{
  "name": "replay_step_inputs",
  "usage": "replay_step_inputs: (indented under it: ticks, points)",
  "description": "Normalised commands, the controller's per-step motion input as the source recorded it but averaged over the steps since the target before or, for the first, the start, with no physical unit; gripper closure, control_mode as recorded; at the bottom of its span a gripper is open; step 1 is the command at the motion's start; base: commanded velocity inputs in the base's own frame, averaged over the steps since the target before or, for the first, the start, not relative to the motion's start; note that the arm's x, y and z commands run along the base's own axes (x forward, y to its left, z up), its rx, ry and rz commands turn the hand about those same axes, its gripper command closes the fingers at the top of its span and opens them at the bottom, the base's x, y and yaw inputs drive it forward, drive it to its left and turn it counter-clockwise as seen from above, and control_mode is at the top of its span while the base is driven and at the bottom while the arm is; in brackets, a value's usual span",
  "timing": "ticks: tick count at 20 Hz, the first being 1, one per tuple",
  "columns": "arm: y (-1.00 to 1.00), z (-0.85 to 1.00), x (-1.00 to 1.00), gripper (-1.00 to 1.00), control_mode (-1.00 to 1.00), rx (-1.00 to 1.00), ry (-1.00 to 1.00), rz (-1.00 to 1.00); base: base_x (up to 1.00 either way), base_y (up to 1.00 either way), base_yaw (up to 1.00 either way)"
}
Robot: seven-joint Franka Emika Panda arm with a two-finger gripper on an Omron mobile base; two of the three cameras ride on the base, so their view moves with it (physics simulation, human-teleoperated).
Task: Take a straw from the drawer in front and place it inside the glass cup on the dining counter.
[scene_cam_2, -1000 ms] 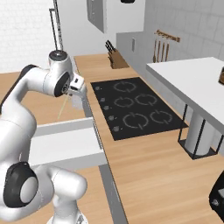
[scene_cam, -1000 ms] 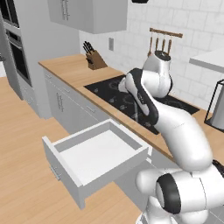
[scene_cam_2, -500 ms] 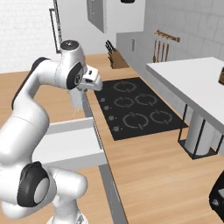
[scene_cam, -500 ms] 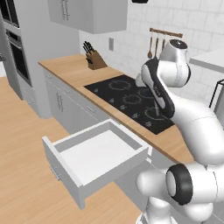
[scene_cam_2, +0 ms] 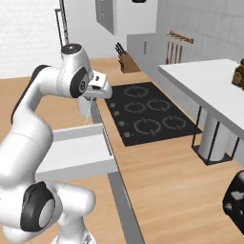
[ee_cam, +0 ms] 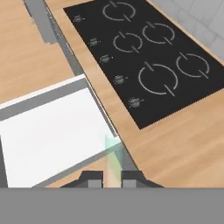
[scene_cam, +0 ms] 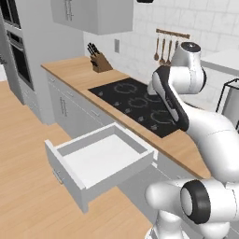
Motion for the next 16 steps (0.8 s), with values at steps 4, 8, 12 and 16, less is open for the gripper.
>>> replay_step_inputs:
  ticks: [4,8,12,16]
  points:
    - [0.00,0.00,0.00,1.00,1.00,0.00,0.00,0.00,-1.00,0.12,0.00]
    - [0.00,0.00,0.00,1.00,1.00,0.00,0.00,0.00,-1.00,0.49,0.22]
    - [0.00,0.00,0.00,1.00,1.00,0.00,0.00,0.00,-0.98,0.61,0.51]
    - [0.00,0.00,0.00,1.00,1.00,0.00,0.00,0.00,-0.98,0.41,0.60]
